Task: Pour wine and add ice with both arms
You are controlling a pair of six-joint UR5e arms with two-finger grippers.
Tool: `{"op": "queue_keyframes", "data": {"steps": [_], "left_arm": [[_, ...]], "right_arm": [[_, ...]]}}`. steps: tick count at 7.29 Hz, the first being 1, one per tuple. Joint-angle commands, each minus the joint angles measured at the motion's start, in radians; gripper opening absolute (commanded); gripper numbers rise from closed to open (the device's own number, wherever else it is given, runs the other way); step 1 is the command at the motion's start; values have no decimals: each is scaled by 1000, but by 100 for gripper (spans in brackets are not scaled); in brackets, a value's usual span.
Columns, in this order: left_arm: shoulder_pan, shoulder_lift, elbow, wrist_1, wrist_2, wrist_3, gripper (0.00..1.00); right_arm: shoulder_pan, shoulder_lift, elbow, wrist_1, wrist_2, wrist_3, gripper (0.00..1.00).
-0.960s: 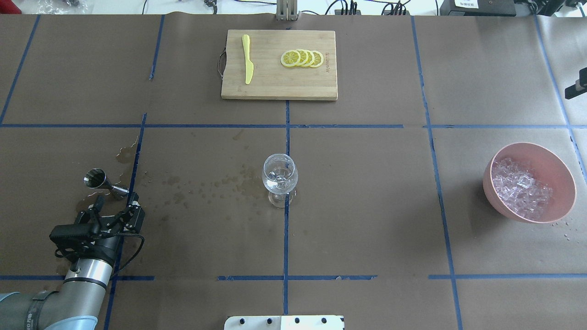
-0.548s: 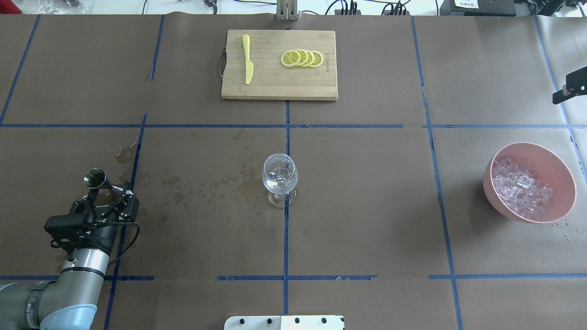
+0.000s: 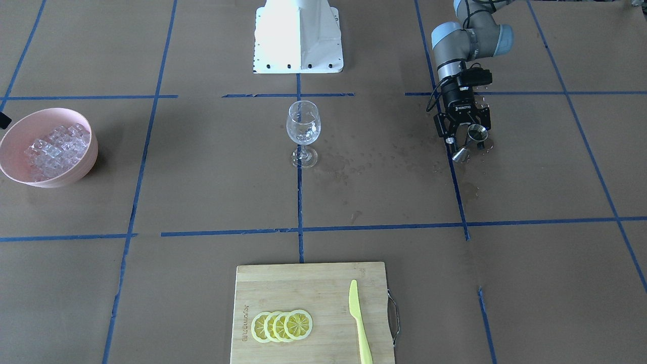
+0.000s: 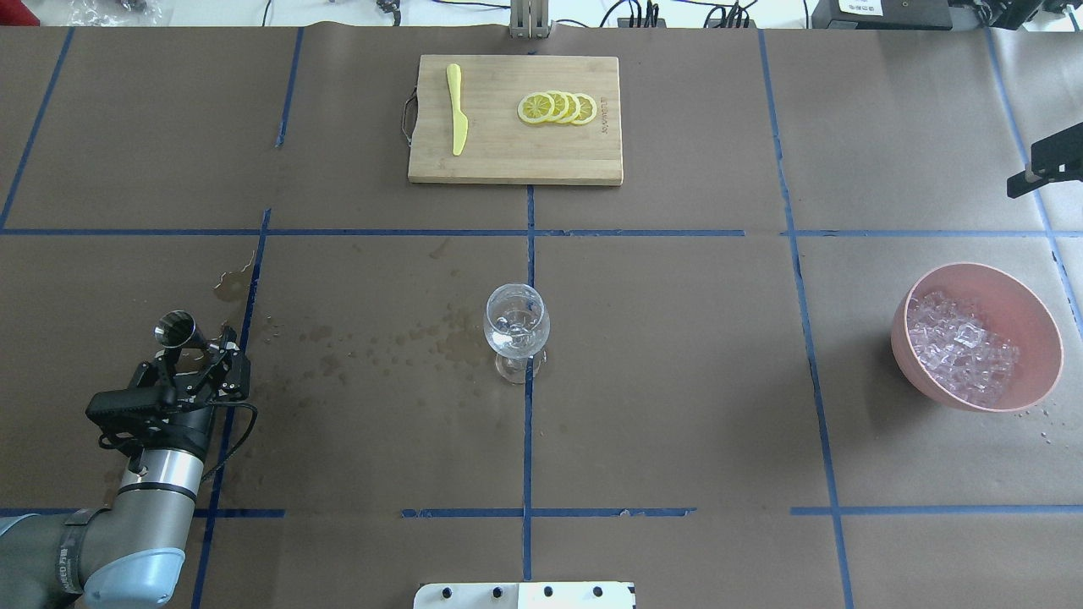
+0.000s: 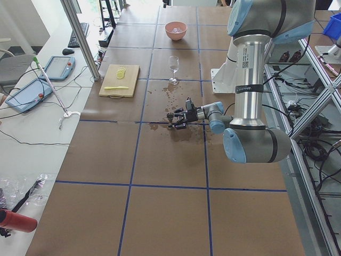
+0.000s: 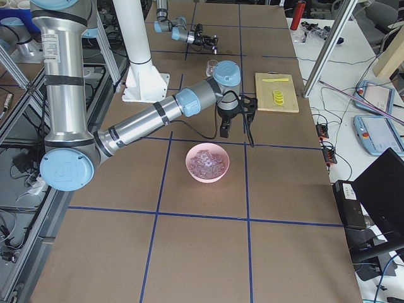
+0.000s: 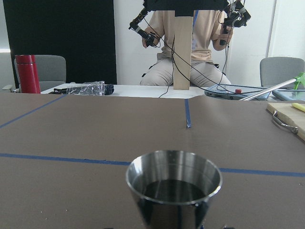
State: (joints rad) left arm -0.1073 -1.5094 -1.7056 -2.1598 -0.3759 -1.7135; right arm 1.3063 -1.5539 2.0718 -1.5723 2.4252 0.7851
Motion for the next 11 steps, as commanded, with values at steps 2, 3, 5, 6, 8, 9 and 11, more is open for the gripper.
{"op": "queue_keyframes", "data": {"steps": [2, 3, 5, 6, 8, 9, 11], "left_arm": [[-6, -5, 4, 0, 0, 0, 37], [-6, -3, 4, -2, 0, 0, 18], [-18, -2, -14, -8, 2, -38, 0], [-35, -2, -40, -9, 2, -32, 0], [-64, -2, -87, -9, 2, 59, 0], [-89, -15, -91, -11, 0, 128, 0], [-103, -125, -118, -11, 0, 255, 0]], "right_arm": [[-1, 0, 1, 0, 0, 0, 100], [-1, 0, 1, 0, 0, 0, 100], [-1, 0, 1, 0, 0, 0, 100], [-1, 0, 1, 0, 0, 0, 100], [-8, -2, 2, 0, -23, 0, 100], [-30, -5, 4, 2, -55, 0, 100], [-48, -5, 4, 3, -69, 0, 100]]}}
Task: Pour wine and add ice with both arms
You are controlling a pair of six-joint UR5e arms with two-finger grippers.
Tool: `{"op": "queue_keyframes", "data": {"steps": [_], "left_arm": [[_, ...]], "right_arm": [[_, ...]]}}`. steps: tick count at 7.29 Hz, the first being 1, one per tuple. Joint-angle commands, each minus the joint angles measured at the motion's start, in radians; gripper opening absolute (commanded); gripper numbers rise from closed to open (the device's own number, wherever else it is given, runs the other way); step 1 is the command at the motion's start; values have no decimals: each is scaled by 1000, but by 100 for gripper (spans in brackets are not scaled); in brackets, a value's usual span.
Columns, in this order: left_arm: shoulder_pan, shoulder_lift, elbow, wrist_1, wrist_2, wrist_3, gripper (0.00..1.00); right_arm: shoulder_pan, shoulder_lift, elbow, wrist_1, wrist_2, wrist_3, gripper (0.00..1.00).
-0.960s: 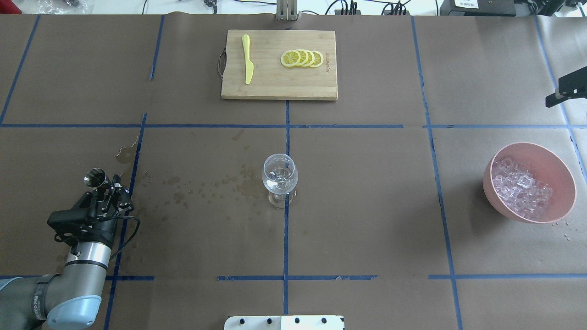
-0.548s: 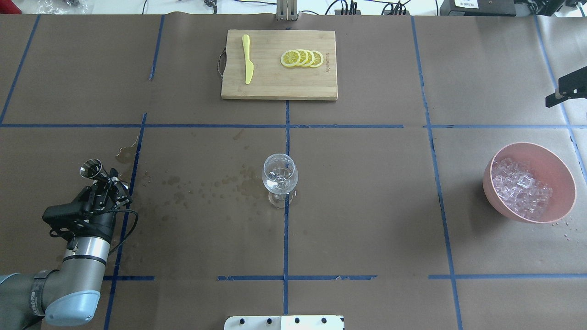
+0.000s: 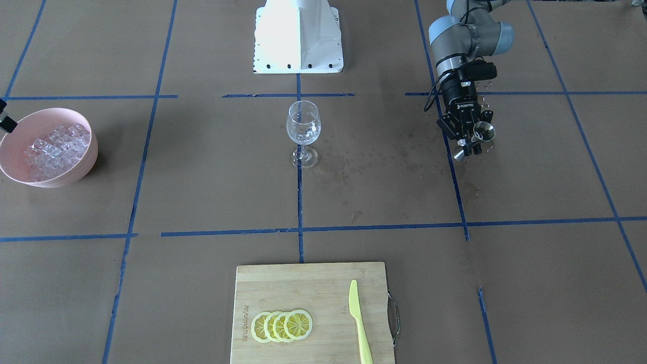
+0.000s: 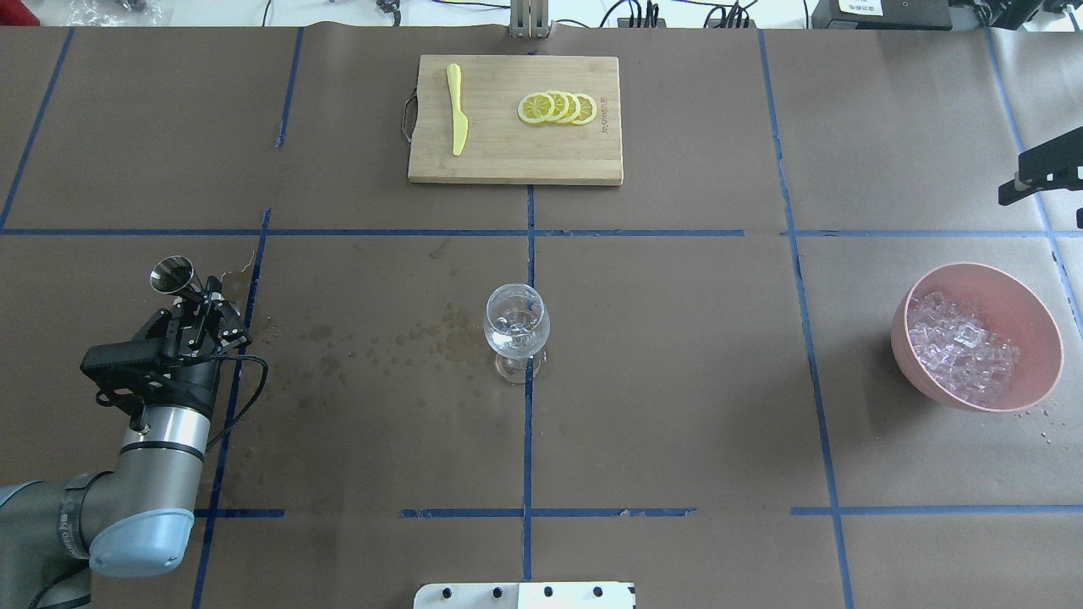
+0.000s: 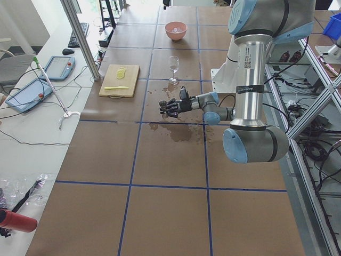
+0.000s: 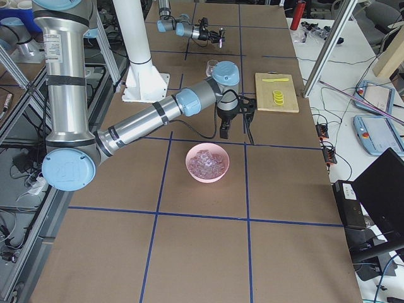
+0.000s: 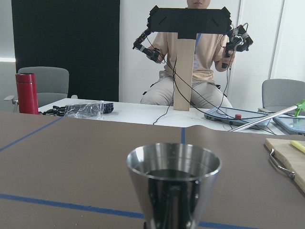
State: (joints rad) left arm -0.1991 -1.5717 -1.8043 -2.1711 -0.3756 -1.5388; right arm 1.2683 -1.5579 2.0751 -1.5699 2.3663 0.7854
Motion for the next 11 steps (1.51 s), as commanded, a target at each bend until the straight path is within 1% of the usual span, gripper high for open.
{"op": "queue_keyframes", "data": {"steps": [1, 2, 3, 4, 5, 6, 7, 8, 9, 10, 11], "left_arm": [[-13, -88, -45, -1, -2, 113, 0], [-25, -100, -50, -3, -3, 146, 0], [-43, -138, -50, -15, -3, 237, 0], [-51, -169, -49, -53, -5, 346, 0], [-52, -201, -49, -135, -8, 430, 0], [-52, -241, -52, -186, -25, 548, 0], [-54, -263, -53, -203, -66, 647, 0], [-53, -280, -55, -207, -116, 658, 0], [-51, -344, -55, -205, -164, 672, 0], [-42, -364, -56, -205, -195, 678, 0], [-42, -393, -59, -204, -272, 683, 0]], "right_arm": [[-10, -1, 0, 1, -10, 0, 100], [-10, 1, -1, 1, -12, 0, 100], [-17, -1, -1, 1, -28, -2, 100], [-30, -4, -1, 4, -47, 0, 100], [-46, -8, 0, 5, -68, -2, 100], [-64, -37, 0, 27, -97, -2, 100], [-78, -107, -1, 130, -111, 0, 100], [-87, -160, -3, 213, -123, 24, 100], [-107, -186, -3, 262, -125, 56, 100], [-131, -189, -3, 289, -143, 93, 100], [-145, -189, -3, 298, -151, 109, 100]]}}
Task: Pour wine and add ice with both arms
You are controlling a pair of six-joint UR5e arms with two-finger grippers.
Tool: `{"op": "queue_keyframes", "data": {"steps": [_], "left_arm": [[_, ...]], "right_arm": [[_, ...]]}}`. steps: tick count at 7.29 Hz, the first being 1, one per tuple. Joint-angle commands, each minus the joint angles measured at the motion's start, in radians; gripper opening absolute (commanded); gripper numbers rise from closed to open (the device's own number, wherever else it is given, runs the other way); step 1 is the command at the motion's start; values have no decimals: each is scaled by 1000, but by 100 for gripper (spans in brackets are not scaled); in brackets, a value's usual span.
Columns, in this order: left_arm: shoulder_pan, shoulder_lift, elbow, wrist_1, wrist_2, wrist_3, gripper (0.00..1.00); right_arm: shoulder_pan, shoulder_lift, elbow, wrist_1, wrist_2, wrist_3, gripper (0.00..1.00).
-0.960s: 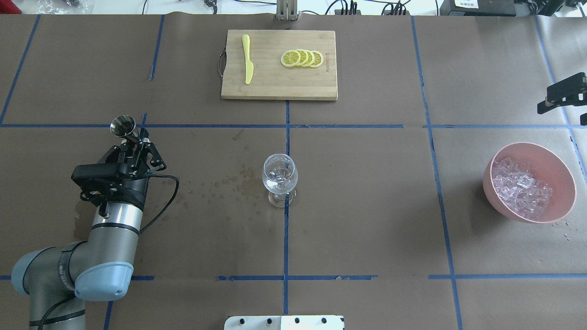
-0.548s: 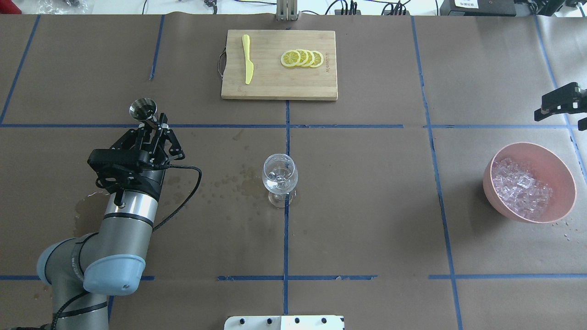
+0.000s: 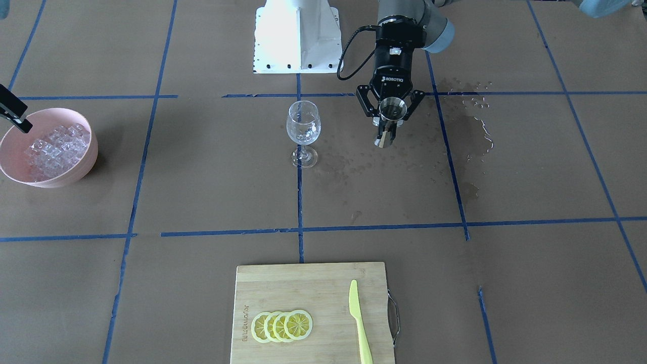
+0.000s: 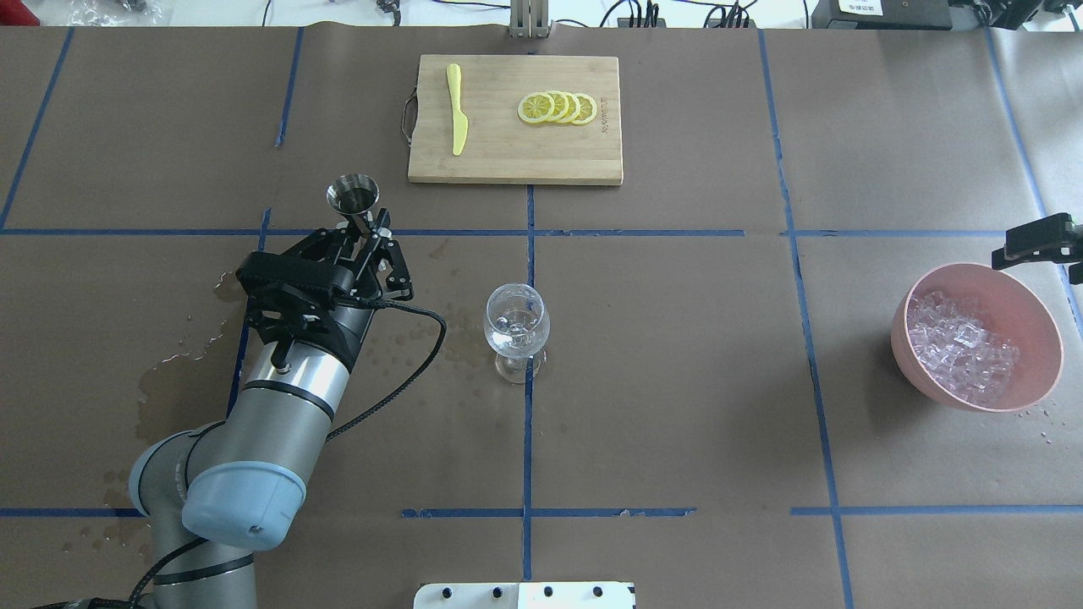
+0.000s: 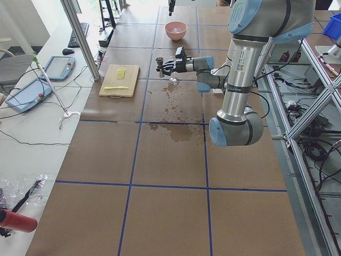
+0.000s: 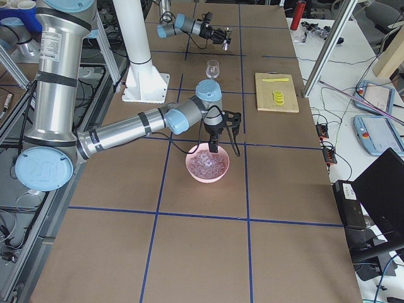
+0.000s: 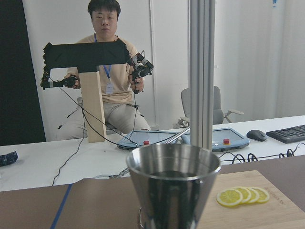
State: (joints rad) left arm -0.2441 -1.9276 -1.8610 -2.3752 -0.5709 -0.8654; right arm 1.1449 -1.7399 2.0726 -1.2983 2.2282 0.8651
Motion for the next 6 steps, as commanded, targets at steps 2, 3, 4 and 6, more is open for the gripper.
{"op": "queue_keyframes", "data": {"steps": [2, 3, 4, 6], "left_arm": [[5, -51, -6, 1, -132, 121, 0], [6, -59, -6, 2, -132, 172, 0], [5, -59, -7, 2, -132, 219, 0], [6, -60, -4, 2, -124, 247, 0]], "right_arm": [[-30, -7, 0, 28, -19, 31, 100], [-40, -7, 0, 28, -33, 31, 100], [-50, -7, 0, 30, -33, 35, 100], [-60, -15, -2, 65, -35, 63, 100]]}}
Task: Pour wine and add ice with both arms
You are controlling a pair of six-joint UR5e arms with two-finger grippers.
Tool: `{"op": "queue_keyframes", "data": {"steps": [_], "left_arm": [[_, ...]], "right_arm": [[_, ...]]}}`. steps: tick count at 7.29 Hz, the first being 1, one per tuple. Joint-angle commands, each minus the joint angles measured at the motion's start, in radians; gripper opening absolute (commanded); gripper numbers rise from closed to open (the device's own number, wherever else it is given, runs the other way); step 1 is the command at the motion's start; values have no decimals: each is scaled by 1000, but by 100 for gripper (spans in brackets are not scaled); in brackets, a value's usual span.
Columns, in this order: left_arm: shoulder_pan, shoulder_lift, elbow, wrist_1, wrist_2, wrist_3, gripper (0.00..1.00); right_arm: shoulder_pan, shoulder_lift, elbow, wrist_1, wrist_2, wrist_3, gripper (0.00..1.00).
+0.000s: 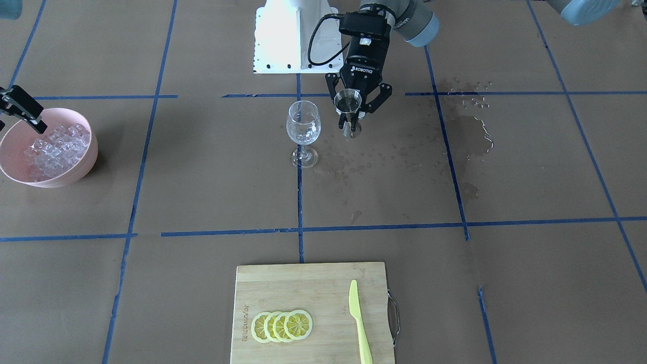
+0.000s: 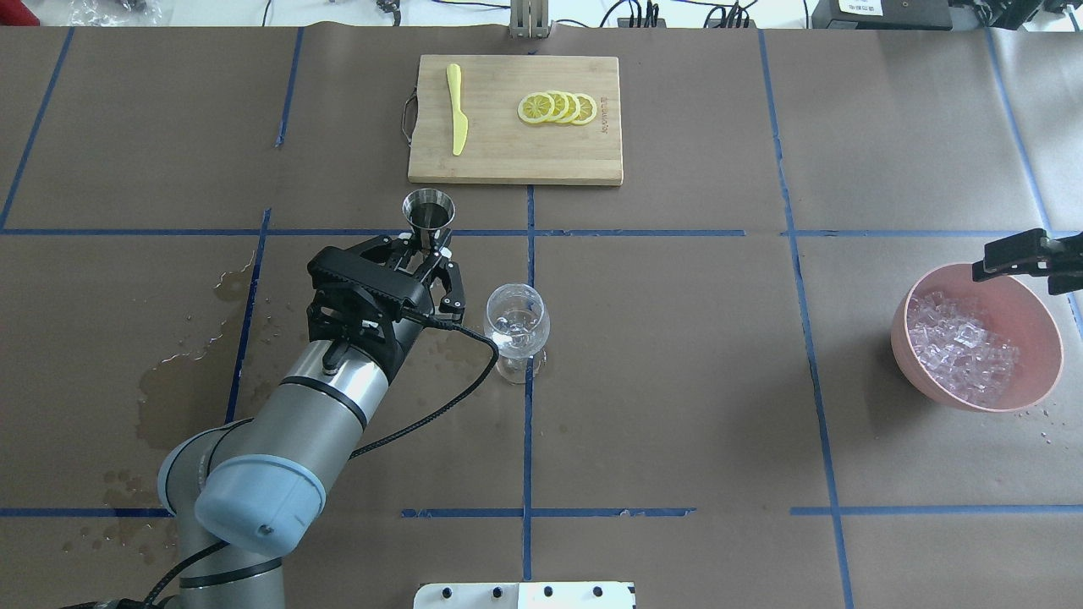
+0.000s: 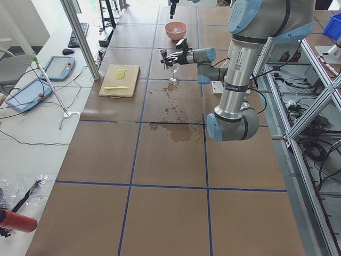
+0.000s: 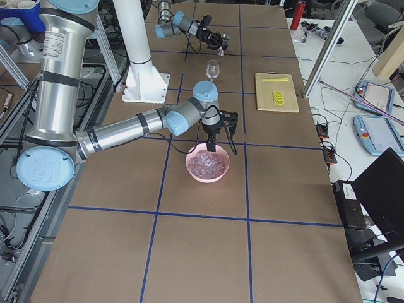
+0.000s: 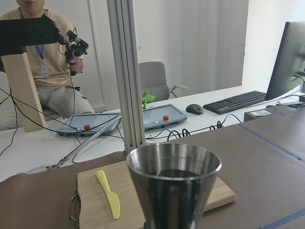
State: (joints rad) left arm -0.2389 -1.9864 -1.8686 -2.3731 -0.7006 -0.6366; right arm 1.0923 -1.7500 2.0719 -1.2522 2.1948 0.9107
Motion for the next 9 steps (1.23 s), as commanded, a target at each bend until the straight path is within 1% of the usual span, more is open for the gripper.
{"op": "queue_keyframes", "data": {"steps": [1, 2, 3, 5, 9], "left_arm": [[3, -2, 6, 0, 42, 37, 0], [36, -2, 15, 0, 147, 142, 0], [65, -9, 3, -1, 177, 255, 0], [99, -32, 17, 2, 177, 302, 0], [104, -38, 20, 2, 181, 556, 0]], "right_arm": [[-14, -5, -1, 19, -1, 26, 100], [-20, -3, -1, 19, -1, 30, 100], [-22, -5, -1, 19, -1, 31, 100], [-22, -3, -3, 19, -1, 36, 100], [-23, -3, -3, 20, -1, 36, 100]]}}
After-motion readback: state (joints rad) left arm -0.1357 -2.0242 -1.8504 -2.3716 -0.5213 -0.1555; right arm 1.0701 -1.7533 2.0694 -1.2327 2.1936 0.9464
